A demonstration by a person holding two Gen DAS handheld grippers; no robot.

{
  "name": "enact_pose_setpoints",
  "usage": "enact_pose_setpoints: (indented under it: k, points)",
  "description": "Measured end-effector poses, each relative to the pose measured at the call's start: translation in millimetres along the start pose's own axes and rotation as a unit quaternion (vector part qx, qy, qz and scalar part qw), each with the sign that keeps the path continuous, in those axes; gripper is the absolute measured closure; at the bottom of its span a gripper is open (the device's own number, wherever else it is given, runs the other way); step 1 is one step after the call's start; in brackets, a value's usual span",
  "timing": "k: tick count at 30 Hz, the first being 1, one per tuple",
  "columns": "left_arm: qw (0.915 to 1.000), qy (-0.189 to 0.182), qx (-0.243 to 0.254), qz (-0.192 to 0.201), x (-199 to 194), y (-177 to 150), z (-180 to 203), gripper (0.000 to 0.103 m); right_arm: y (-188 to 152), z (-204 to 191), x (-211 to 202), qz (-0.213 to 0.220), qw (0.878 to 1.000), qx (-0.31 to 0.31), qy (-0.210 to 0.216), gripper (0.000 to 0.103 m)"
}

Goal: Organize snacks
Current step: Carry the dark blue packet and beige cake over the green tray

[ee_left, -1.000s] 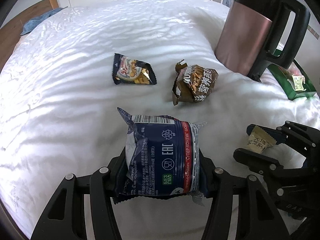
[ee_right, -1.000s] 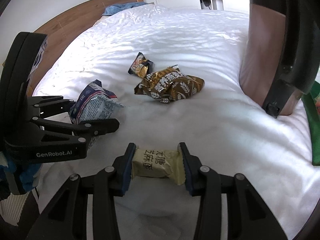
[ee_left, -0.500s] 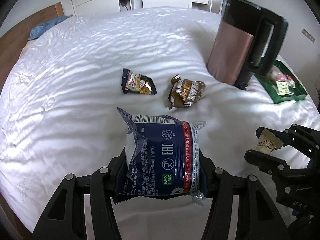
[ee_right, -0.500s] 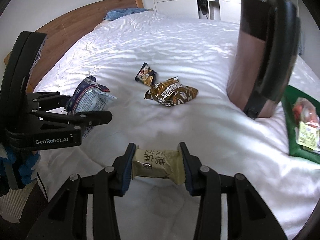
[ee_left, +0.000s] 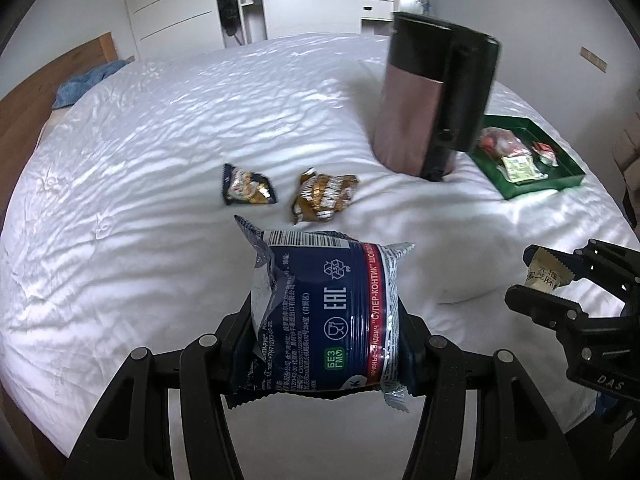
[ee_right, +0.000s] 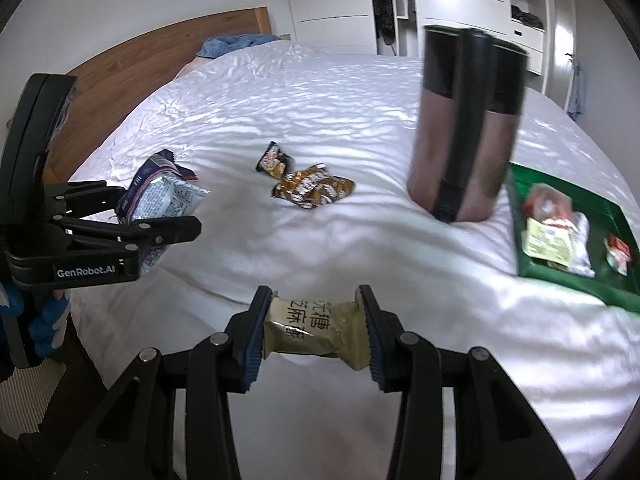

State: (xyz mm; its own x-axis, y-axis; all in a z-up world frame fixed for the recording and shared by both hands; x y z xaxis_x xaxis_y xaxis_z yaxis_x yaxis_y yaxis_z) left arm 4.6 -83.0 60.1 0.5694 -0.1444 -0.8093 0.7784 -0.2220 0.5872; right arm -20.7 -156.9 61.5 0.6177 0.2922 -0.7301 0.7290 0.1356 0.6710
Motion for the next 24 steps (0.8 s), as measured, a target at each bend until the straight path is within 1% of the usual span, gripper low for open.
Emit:
enact_pose_setpoints:
  k: [5,11,17,24]
  points:
    - [0.9996,-0.009,0.027,0.003,-7.1,2.1,30.7,0.051,-13.1,21.1,-19.6,0.007,1.000,0.016,-0.017,0.009]
    - [0.9976,-0.023,0.066,0.009,-14.3,8.1,76.3,0.051,-31.5,59.5,-44.6,0.019,0.998,0.045,-0.046,0.010]
    - [0.9936,-0.046,0.102,0.017,-21.5,21.7,128.8,0.051,-46.9,109.7,-71.3,0.032,0.993,0.078,-0.082,0.010]
    - [0.9876,-0.070,0.137,0.031,-25.7,50.5,191.3,0.051,-53.6,173.5,-103.6,0.053,0.985,0.106,-0.129,0.010]
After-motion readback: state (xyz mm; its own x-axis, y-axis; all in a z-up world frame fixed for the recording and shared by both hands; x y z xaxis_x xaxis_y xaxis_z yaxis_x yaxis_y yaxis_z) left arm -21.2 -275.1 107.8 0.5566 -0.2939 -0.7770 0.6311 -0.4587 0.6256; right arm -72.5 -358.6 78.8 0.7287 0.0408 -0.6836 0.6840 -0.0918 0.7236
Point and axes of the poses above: each gripper's, at about its wrist camera, not at the fingertips, and x roughly the way its jaws point, z to its right, y to its top, the point moved 1 cm from there along x, roughly the way its jaws point, and after that the axes turned 3 degrees about -x, right-handed, at the moved point
